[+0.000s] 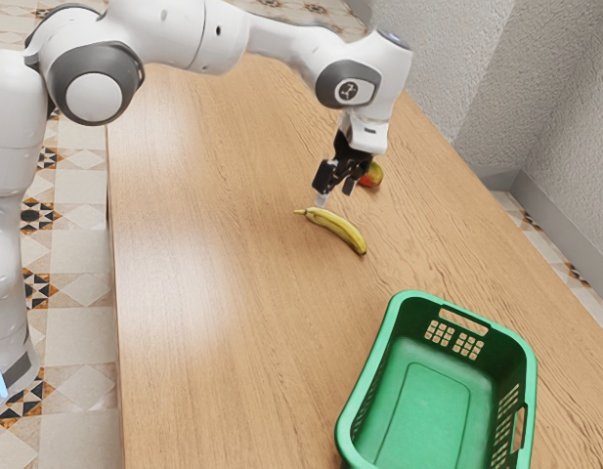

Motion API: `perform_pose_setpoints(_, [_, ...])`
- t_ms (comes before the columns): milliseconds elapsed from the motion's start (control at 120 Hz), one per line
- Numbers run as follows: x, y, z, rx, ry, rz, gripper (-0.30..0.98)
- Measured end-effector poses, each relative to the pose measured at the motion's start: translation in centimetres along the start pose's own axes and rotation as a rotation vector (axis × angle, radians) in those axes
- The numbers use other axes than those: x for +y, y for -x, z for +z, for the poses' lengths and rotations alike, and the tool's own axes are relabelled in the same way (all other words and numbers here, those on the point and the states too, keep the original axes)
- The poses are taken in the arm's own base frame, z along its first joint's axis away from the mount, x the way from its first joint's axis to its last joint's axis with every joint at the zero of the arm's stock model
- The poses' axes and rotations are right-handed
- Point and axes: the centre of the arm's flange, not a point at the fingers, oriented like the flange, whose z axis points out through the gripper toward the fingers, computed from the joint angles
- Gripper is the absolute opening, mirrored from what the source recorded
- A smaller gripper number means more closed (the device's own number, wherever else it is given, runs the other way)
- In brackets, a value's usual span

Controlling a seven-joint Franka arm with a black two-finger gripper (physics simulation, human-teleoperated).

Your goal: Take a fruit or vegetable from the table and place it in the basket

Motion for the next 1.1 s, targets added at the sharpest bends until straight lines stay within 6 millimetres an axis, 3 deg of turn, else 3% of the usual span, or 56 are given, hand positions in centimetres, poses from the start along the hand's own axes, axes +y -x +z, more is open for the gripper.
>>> perform_pose_setpoints(158, [-0.8,0.5,1.3,-0.001,0.002,-0.043,0.68])
perform_pose_setpoints(383, [-1.7,0.4,1.4,0.005,-0.049,-0.073,0.68])
perform_pose_setpoints(533, [-2.6,0.2,3.1,0.003,-0.053,-0.089,0.68])
perform_pose_setpoints(1100, [-4.4,-0.1,6.7,-0.007,-0.041,-0.126,0.68])
